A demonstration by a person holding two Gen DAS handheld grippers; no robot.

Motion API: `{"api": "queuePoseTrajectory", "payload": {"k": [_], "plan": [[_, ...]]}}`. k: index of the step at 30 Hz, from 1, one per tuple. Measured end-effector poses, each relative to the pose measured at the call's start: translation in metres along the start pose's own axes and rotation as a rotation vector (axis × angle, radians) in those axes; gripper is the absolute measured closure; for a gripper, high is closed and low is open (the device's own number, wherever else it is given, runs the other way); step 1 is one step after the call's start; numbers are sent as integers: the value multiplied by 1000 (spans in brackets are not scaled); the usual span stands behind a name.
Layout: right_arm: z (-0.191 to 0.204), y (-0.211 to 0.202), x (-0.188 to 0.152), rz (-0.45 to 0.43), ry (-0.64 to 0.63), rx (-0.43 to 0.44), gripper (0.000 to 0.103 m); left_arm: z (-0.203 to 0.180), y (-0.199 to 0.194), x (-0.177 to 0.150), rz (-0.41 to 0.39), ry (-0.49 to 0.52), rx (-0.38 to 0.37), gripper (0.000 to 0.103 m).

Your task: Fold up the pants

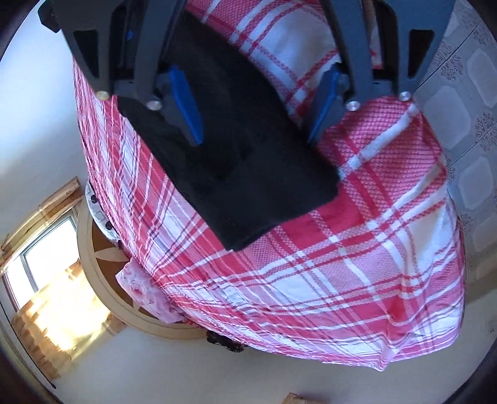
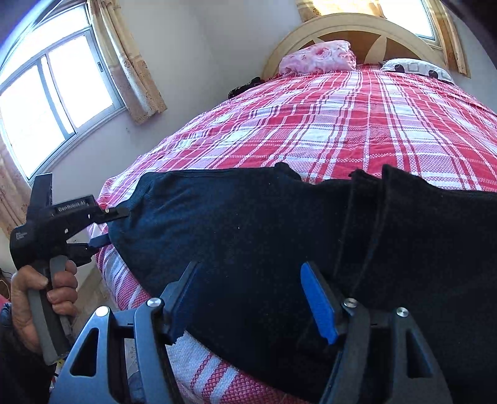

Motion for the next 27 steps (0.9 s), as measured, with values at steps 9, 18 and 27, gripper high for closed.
{"api": "queuePoseTrajectory", "payload": {"k": [9, 18, 27], "plan": [[2, -10, 3, -25, 14, 30, 36, 8, 0, 5, -45, -43, 32, 81], [-39, -80, 15, -189, 111, -43, 36, -67, -23, 7, -181, 269, -25, 86], [-133, -145, 0, -271, 371, -145, 36, -224, -43, -89, -184, 769, -384, 86]]}}
Point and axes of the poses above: each gripper's, at about its wrist camera, not at the fingertips, and y roughly the way its jaws point, z to its left, x to its top, the point moved 6 cm from there along y, roughly the way its jaws point, and after that the axes turned 2 degrees about -x, right-handed, at the moved point
